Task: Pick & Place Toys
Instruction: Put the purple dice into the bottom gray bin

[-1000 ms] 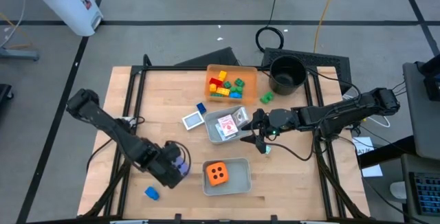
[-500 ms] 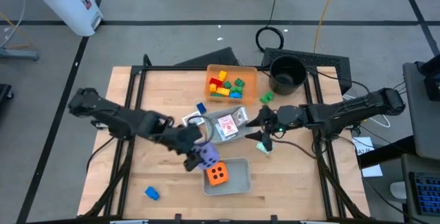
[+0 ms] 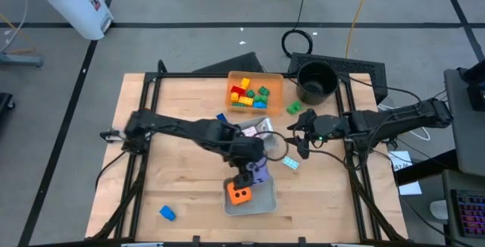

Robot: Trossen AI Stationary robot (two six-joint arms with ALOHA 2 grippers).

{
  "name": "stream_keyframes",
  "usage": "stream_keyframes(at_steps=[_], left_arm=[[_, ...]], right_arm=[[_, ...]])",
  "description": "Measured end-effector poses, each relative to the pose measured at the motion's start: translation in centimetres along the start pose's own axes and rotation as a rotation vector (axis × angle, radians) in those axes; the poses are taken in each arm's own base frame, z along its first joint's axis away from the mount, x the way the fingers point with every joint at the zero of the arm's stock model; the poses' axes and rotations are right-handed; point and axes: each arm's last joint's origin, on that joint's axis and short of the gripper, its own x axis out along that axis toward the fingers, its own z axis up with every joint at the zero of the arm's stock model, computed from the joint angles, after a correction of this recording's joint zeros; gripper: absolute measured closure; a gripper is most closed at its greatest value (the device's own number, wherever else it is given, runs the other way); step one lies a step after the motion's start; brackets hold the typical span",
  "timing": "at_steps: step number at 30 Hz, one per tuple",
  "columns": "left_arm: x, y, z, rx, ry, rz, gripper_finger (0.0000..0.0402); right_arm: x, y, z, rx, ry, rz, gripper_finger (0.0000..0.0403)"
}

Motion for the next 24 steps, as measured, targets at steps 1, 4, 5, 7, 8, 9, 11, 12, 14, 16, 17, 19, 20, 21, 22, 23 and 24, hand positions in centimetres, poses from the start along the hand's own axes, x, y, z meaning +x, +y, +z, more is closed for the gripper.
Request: stream_keyframes(at_steps=[1,4,5,7,8,9,11,12,14,16,17,19,20,21,22,23,24], left_arm=[[0.3,-0.1,0.5,0.009,-0.002,0.001,0.0078],[1.0,-0.2,1.5,0.03,-0.013,-0.004,0.0078],[1.2,-0.3,1.7,0.032,-0.016,-0.01,0.0078],[1.9,-0.6,1.7,0.034,-0.009,-0.02,0.0078],[2.3,-0.7,1.7,0.033,0.0,-0.022,0.0078],[2.7,-0.9,1.6,0.029,0.012,-0.021,0.0078],[3.4,-1.2,1.4,0.029,0.026,-0.019,0.0078],[3.9,-1.5,1.4,0.033,0.031,-0.021,0.0078],[4.5,-2.1,1.1,0.046,0.039,-0.024,0.0078],[5.3,-2.5,0.9,0.048,0.054,-0.024,0.0078],[5.7,-2.8,0.8,0.047,0.058,-0.025,0.0078],[6.4,-3.0,0.6,0.04,0.068,-0.025,0.0078],[6.6,-3.1,0.6,0.038,0.073,-0.022,0.0078],[6.9,-3.2,0.6,0.038,0.074,-0.019,0.0078],[7.0,-3.2,0.6,0.038,0.068,-0.018,0.0078],[7.1,-3.2,0.6,0.038,0.062,-0.01,0.0078],[7.4,-3.1,0.7,0.039,0.053,-0.002,0.0078]], right_arm=[[0.0,-0.1,-0.1,0.0,0.01,-0.015,0.0165],[0.0,-0.4,-0.4,-0.013,0.027,-0.08,0.0165],[0.0,-0.6,-0.6,-0.017,0.033,-0.102,0.0165],[-0.1,-0.8,-0.7,-0.025,0.041,-0.139,0.0165],[-0.1,-0.8,-0.8,-0.027,0.043,-0.147,0.0165],[-0.2,-0.9,-0.8,-0.029,0.044,-0.155,0.0165],[-0.2,-1.0,-0.7,-0.028,0.035,-0.173,0.0165],[-0.2,-1.1,-0.7,-0.025,0.034,-0.176,0.0165],[-0.2,-1.4,-0.6,-0.014,0.031,-0.186,0.0165],[-0.2,-1.7,-0.4,-0.003,0.024,-0.198,0.0165],[-0.1,-1.8,-0.3,0.003,0.022,-0.206,0.0165],[-0.1,-2.1,-0.2,0.012,0.019,-0.218,0.0165],[-0.1,-2.2,-0.1,0.018,0.014,-0.223,0.0165],[-0.1,-2.3,-0.1,0.022,0.012,-0.227,0.0165],[-0.1,-2.4,0.0,0.025,0.011,-0.23,0.0165],[-0.1,-2.5,0.0,0.028,0.009,-0.231,0.0165],[-0.1,-2.5,0.1,0.03,0.007,-0.232,0.0165]])
